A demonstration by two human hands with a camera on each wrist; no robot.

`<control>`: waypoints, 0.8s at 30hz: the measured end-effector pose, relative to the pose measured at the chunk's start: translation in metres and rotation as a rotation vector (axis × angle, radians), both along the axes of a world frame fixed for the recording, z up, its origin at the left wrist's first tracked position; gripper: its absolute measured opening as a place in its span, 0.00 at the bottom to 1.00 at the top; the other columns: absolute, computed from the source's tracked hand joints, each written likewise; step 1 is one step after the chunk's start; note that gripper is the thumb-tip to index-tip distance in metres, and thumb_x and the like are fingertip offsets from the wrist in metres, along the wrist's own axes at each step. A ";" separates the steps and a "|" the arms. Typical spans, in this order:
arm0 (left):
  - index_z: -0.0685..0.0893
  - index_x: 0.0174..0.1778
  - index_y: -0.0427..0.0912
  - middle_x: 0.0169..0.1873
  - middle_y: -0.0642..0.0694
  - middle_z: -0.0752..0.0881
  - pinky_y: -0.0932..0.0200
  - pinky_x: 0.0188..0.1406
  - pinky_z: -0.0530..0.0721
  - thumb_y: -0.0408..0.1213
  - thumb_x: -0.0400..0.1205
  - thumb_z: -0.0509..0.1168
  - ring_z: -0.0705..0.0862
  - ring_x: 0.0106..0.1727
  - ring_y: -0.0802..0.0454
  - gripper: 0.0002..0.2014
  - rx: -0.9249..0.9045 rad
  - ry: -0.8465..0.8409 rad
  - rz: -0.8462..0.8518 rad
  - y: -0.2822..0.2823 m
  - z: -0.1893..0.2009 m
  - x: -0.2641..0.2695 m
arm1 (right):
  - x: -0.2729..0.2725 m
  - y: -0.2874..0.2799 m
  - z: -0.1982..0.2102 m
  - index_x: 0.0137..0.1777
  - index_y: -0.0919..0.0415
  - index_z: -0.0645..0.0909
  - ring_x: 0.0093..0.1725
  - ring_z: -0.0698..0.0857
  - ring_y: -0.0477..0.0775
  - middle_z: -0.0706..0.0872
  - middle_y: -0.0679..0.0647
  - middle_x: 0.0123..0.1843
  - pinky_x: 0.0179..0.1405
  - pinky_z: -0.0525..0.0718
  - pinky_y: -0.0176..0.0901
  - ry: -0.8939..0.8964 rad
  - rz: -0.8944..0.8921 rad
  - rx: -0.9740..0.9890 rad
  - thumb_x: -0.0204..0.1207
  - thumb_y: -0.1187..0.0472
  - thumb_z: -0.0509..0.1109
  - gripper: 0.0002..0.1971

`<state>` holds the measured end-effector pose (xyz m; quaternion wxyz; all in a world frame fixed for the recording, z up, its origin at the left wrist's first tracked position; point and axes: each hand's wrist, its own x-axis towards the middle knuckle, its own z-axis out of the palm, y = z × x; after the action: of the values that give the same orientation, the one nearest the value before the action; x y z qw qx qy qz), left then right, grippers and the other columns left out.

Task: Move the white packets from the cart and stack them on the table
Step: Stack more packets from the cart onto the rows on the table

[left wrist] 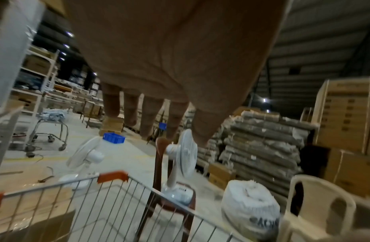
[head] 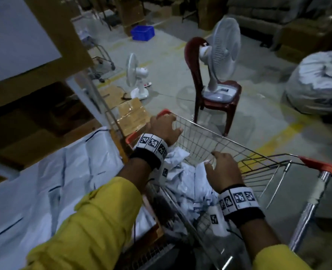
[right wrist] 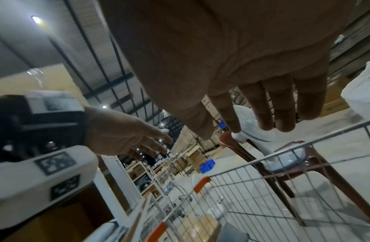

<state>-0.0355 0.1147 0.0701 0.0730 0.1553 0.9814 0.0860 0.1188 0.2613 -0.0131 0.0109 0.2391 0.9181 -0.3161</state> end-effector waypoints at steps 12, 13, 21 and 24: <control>0.58 0.88 0.46 0.74 0.36 0.79 0.47 0.68 0.77 0.55 0.87 0.57 0.78 0.73 0.35 0.34 -0.353 -0.396 -0.111 0.024 -0.218 -0.124 | -0.096 0.017 -0.161 0.82 0.53 0.66 0.79 0.68 0.65 0.65 0.59 0.83 0.78 0.69 0.60 -0.348 0.076 0.005 0.85 0.45 0.60 0.27; 0.54 0.89 0.47 0.71 0.37 0.81 0.47 0.67 0.79 0.55 0.86 0.57 0.80 0.71 0.36 0.36 -0.369 -0.400 -0.121 0.023 -0.234 -0.131 | -0.104 0.019 -0.176 0.84 0.54 0.63 0.80 0.66 0.66 0.63 0.60 0.84 0.78 0.69 0.60 -0.371 0.095 -0.003 0.86 0.45 0.59 0.29; 0.77 0.76 0.44 0.61 0.41 0.88 0.41 0.59 0.85 0.48 0.84 0.63 0.87 0.59 0.37 0.24 -0.568 -0.358 -0.031 0.026 -0.297 -0.152 | -0.119 0.015 -0.281 0.82 0.55 0.64 0.78 0.67 0.70 0.64 0.65 0.81 0.75 0.69 0.62 -0.583 0.196 -0.078 0.84 0.50 0.59 0.28; 0.87 0.61 0.45 0.58 0.44 0.89 0.46 0.56 0.78 0.51 0.87 0.59 0.85 0.63 0.41 0.17 -0.818 -0.331 -0.121 0.038 -0.302 -0.151 | -0.111 0.010 -0.308 0.74 0.59 0.77 0.76 0.70 0.74 0.67 0.71 0.81 0.69 0.75 0.69 -0.594 0.209 0.024 0.76 0.52 0.72 0.27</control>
<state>-0.1861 0.1525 -0.2324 0.2894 0.1549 0.8989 -0.2901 0.0080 0.2709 -0.3216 0.3081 0.2253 0.8981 -0.2186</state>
